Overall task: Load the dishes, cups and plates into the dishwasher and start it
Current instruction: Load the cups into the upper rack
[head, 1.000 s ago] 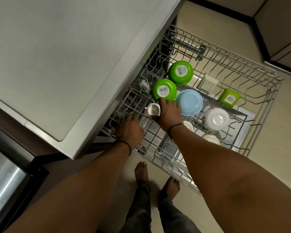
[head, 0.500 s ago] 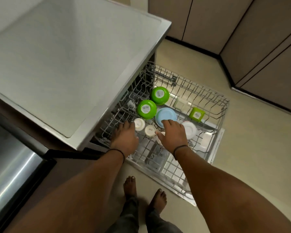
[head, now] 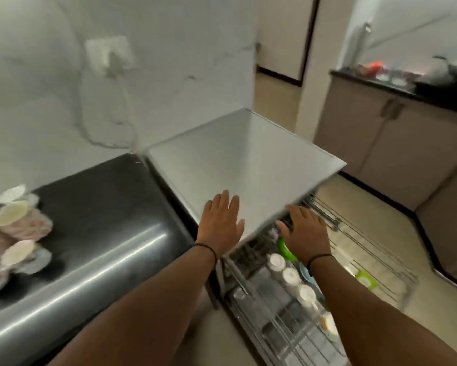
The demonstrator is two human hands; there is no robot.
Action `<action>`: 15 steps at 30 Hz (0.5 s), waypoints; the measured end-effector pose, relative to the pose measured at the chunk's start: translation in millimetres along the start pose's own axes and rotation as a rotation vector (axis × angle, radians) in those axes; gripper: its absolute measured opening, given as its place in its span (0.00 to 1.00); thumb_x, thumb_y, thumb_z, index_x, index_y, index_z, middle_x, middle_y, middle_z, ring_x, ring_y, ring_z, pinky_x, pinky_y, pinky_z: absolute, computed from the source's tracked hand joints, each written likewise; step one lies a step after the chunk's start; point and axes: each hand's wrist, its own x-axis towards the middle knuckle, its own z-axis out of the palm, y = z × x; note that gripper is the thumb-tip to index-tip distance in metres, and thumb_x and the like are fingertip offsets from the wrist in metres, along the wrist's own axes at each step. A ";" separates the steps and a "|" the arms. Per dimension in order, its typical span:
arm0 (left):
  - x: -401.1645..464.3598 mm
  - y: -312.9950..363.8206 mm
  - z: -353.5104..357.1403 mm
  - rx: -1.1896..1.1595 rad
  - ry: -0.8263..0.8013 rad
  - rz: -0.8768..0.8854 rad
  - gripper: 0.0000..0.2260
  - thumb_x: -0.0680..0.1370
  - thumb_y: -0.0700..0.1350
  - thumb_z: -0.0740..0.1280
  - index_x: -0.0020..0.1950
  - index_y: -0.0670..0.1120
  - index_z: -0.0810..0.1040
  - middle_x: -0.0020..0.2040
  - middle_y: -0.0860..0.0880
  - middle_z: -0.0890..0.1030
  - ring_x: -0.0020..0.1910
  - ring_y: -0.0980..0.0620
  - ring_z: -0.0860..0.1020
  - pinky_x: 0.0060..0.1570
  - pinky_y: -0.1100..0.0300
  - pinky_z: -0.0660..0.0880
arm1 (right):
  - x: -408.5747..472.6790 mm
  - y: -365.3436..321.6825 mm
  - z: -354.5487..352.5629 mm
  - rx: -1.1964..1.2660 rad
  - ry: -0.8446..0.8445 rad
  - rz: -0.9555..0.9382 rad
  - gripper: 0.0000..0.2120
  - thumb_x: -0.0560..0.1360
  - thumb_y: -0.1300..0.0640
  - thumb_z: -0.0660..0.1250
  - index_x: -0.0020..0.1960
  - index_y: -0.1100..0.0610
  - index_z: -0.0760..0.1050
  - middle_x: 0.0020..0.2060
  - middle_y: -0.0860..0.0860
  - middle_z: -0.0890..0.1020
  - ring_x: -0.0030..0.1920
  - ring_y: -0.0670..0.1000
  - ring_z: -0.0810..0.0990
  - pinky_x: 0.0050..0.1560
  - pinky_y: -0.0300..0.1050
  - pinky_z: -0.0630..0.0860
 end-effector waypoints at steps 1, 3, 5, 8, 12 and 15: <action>-5.0 -24.2 -13.1 -0.002 0.043 -0.045 0.27 0.78 0.57 0.60 0.74 0.45 0.63 0.73 0.41 0.64 0.69 0.42 0.65 0.68 0.48 0.63 | 11.1 -23.7 -0.9 0.022 -0.007 -0.036 0.25 0.73 0.40 0.57 0.62 0.54 0.76 0.54 0.55 0.81 0.54 0.60 0.79 0.55 0.55 0.73; -26.5 -76.4 -36.4 0.025 0.079 -0.183 0.25 0.76 0.56 0.63 0.70 0.45 0.68 0.68 0.42 0.69 0.65 0.42 0.69 0.64 0.48 0.66 | 26.2 -75.8 10.0 0.057 0.014 -0.146 0.26 0.73 0.40 0.56 0.62 0.55 0.77 0.53 0.56 0.82 0.53 0.61 0.79 0.53 0.55 0.74; -49.6 -125.4 -52.3 0.051 0.127 -0.294 0.23 0.73 0.55 0.65 0.65 0.45 0.71 0.61 0.44 0.73 0.59 0.42 0.73 0.59 0.48 0.70 | 34.9 -127.3 19.9 0.091 -0.033 -0.227 0.27 0.73 0.40 0.55 0.62 0.56 0.76 0.52 0.57 0.81 0.52 0.62 0.79 0.52 0.54 0.73; -114.5 -207.5 -64.0 0.073 0.138 -0.481 0.21 0.72 0.54 0.65 0.61 0.46 0.73 0.56 0.45 0.75 0.54 0.44 0.74 0.54 0.50 0.72 | 30.1 -222.0 46.7 0.169 -0.097 -0.382 0.26 0.73 0.40 0.57 0.61 0.55 0.76 0.53 0.56 0.81 0.53 0.61 0.78 0.53 0.54 0.73; -188.9 -293.4 -76.4 0.073 0.173 -0.624 0.18 0.76 0.54 0.65 0.62 0.47 0.71 0.58 0.45 0.74 0.55 0.45 0.73 0.55 0.51 0.71 | 15.4 -334.2 74.2 0.217 -0.132 -0.513 0.21 0.73 0.44 0.66 0.60 0.56 0.77 0.51 0.56 0.82 0.51 0.61 0.79 0.52 0.53 0.74; -240.7 -359.2 -88.9 0.037 0.263 -0.737 0.21 0.76 0.54 0.66 0.65 0.47 0.69 0.60 0.45 0.74 0.58 0.45 0.73 0.58 0.51 0.71 | -6.5 -421.6 93.1 0.246 -0.220 -0.605 0.21 0.74 0.45 0.69 0.62 0.55 0.77 0.53 0.55 0.81 0.52 0.59 0.79 0.54 0.53 0.75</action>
